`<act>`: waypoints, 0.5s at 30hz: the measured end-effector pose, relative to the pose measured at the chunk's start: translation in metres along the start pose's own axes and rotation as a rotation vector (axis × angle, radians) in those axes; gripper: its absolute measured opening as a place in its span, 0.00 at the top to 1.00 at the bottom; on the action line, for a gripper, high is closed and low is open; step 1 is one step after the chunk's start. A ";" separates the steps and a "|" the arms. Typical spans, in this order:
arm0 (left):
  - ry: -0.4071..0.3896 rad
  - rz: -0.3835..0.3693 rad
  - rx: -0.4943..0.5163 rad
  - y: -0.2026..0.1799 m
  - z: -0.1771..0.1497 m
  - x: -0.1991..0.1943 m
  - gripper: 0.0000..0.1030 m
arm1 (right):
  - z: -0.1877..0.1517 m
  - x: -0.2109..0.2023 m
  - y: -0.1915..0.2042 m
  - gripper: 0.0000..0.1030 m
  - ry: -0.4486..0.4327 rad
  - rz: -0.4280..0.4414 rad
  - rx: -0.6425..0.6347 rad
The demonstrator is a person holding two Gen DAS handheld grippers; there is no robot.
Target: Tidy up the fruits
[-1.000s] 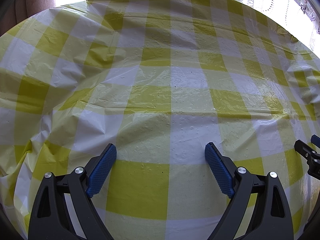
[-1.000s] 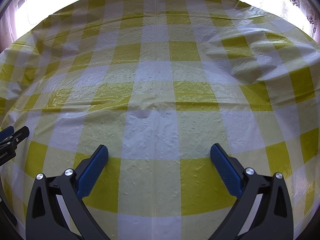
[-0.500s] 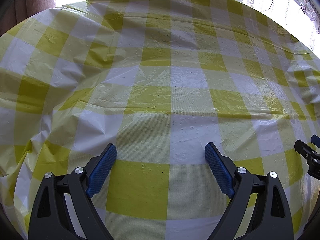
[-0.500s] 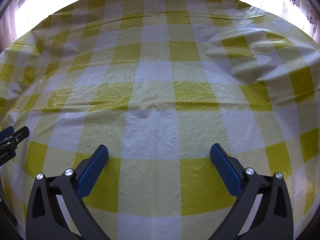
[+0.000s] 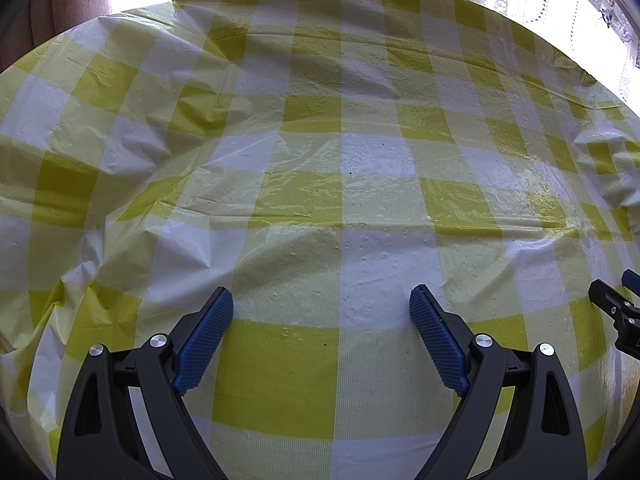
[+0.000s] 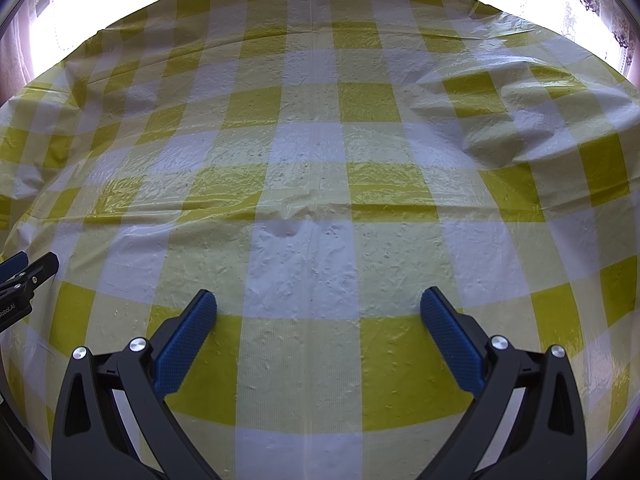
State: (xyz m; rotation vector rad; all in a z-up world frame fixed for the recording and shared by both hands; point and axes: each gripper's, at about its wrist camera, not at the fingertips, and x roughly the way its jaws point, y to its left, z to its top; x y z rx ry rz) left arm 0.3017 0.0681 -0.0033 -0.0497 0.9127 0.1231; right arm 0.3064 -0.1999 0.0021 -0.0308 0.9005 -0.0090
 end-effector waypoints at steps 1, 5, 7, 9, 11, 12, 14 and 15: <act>0.000 0.000 0.000 0.000 0.000 0.000 0.15 | 0.000 0.000 0.000 0.01 0.000 0.000 0.000; 0.000 0.000 0.000 0.000 0.000 0.000 0.15 | 0.000 0.000 0.000 0.01 0.000 0.000 0.000; 0.000 0.000 0.000 0.000 0.000 0.000 0.15 | 0.000 0.000 0.000 0.01 0.000 0.000 0.000; 0.000 0.000 0.000 0.000 0.000 0.000 0.15 | 0.000 0.000 0.000 0.01 0.000 0.000 0.000; 0.000 0.000 0.000 0.000 0.000 0.000 0.15 | 0.000 0.000 0.000 0.01 0.000 0.000 0.000; 0.000 0.000 0.000 0.000 0.000 0.000 0.15 | 0.000 0.000 0.000 0.01 0.000 0.000 0.000; 0.000 0.000 0.000 0.000 0.000 0.000 0.15 | 0.000 0.000 0.000 0.01 0.000 0.000 0.000; 0.000 0.000 0.000 0.000 0.000 0.000 0.15 | 0.000 0.000 0.000 0.01 0.000 0.000 0.000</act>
